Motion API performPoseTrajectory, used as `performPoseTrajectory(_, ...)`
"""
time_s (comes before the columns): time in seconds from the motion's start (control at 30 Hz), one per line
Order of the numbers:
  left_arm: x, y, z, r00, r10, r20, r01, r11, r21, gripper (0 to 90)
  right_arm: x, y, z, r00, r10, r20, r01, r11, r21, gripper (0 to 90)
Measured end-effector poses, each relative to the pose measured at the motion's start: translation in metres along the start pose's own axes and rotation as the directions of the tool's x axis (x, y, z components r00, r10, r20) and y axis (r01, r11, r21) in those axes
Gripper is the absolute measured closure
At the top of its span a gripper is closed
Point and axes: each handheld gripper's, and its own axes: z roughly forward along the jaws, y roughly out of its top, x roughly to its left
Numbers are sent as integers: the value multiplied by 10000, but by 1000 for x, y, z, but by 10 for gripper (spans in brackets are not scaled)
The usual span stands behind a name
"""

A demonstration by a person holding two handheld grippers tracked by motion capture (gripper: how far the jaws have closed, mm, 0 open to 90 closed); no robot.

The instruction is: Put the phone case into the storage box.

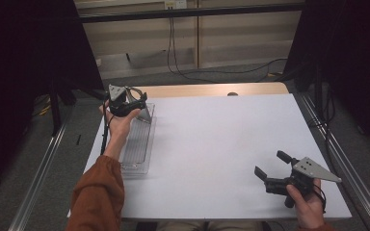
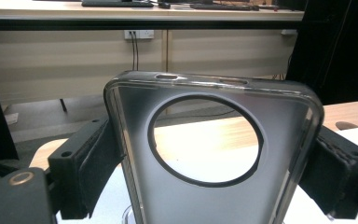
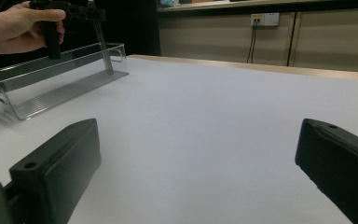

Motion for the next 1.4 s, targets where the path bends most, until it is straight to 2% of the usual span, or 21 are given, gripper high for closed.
performPoseTrajectory(0.23, 0, 2, 6, 9999, -53, -85, 55, 9998, 188, 117, 1, 0, 0, 10000, 10, 3, -10, 10000, -18, 0)
performPoseTrajectory(0.37, 0, 2, 10, 9995, -298, -134, 300, 9995, 131, 108, -1, 0, -1, 10000, -26, -41, 26, 10000, 53, 0)
performPoseTrajectory(0.47, 0, 2, 13, 9996, -274, -116, 275, 9996, 105, 103, -1, 0, -1, 10000, -18, -45, 18, 10000, 18, 0)
performPoseTrajectory(0.6, 0, 4, 16, 9998, -109, -179, 115, 9994, 323, 101, 0, 0, -1, 10000, 34, -56, -34, 10000, 15, 0)
performPoseTrajectory(0.67, 0, 4, 18, 9998, -172, -82, 175, 9995, 273, 100, -1, 0, -1, 10000, 24, -47, -24, 10000, 26, 0)
performPoseTrajectory(0.73, 0, 4, 20, 9997, -101, -217, 109, 9992, 386, 99, -1, 0, -1, 10000, -8, -74, 8, 10000, 34, 0)
performPoseTrajectory(0.83, -1, 3, 23, 9998, -150, -143, 154, 9995, 293, 101, 0, 0, -1, 9999, 57, -90, -57, 10000, -10, 0)
performPoseTrajectory(0.87, -1, 3, 23, 9995, -132, -281, 143, 9992, 381, 102, 0, 0, -1, 9999, 70, -103, -70, 10000, 10, 0)
performPoseTrajectory(1.1, -2, 3, 29, 9998, 37, -212, -29, 9992, 393, 100, -1, -1, -2, 10000, 20, -97, -20, 10000, 8, 0)
performPoseTrajectory(1.2, -3, 3, 31, 9994, 67, -334, -52, 9989, 458, 98, -1, -1, -2, 9999, 17, -122, -17, 10000, 18, 0)
performPoseTrajectory(1.23, -3, 2, 33, 9996, 31, -292, -20, 9993, 370, 97, -1, 0, -2, 9999, 52, -108, -52, 10000, -10, 0)
performPoseTrajectory(1.4, -4, 2, 36, 9995, 205, -223, -194, 9985, 514, 95, -1, -1, -2, 9999, 51, -107, -51, 10000, -24, 0)
